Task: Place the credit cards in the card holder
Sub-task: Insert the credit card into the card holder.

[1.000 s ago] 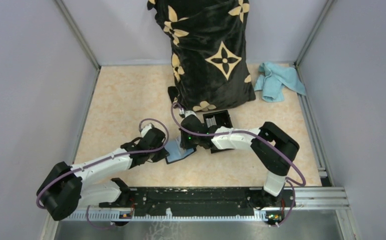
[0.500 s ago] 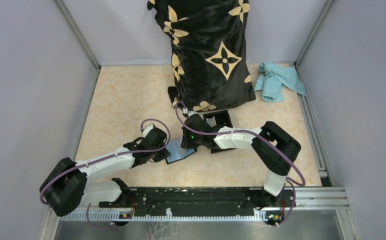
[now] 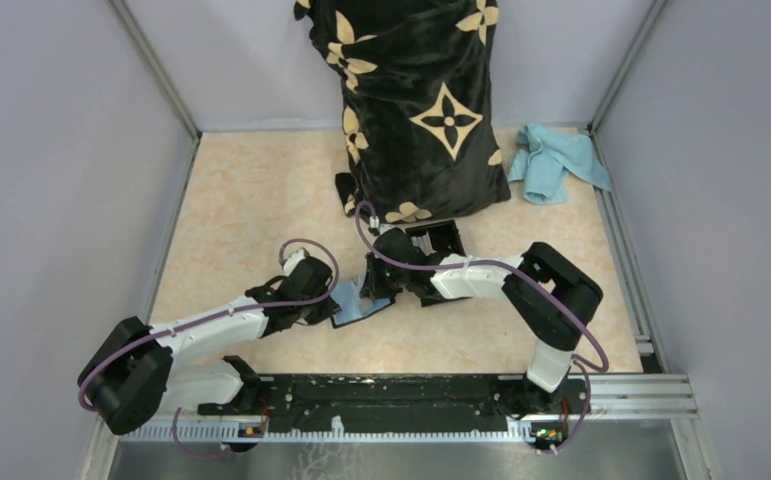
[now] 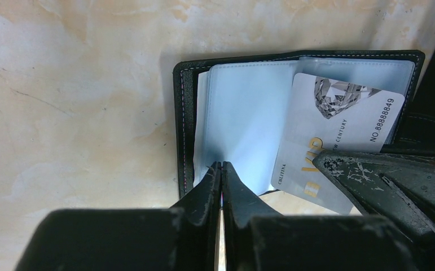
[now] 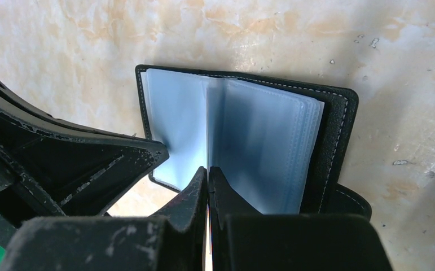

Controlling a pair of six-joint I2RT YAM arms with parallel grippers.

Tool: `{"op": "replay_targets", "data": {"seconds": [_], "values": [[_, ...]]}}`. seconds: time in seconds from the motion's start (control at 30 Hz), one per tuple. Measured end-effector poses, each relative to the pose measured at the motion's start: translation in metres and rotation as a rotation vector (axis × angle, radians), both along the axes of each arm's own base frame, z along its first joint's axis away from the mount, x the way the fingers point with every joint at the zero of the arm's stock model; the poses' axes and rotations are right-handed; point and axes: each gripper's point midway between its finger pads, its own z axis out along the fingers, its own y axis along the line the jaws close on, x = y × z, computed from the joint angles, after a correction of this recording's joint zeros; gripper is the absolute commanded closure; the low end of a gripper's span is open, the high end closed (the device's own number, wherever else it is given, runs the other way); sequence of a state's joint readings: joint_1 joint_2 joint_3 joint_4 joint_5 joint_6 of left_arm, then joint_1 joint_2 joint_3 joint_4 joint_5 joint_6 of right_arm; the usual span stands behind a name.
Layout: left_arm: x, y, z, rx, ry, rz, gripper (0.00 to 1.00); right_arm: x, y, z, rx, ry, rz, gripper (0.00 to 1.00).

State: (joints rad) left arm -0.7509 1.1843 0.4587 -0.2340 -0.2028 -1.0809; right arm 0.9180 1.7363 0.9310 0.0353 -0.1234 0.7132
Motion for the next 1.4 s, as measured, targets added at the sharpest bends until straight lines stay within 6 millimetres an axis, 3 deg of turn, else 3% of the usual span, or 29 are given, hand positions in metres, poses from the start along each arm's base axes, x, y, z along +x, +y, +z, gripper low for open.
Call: {"op": "replay_targets", "data": {"seconds": [1.4], "values": [[0.001,-0.001,-0.002,0.013,0.014,0.004,0.95,0.004,0.0,-0.013,0.138,0.067,-0.017,1.0]]}}
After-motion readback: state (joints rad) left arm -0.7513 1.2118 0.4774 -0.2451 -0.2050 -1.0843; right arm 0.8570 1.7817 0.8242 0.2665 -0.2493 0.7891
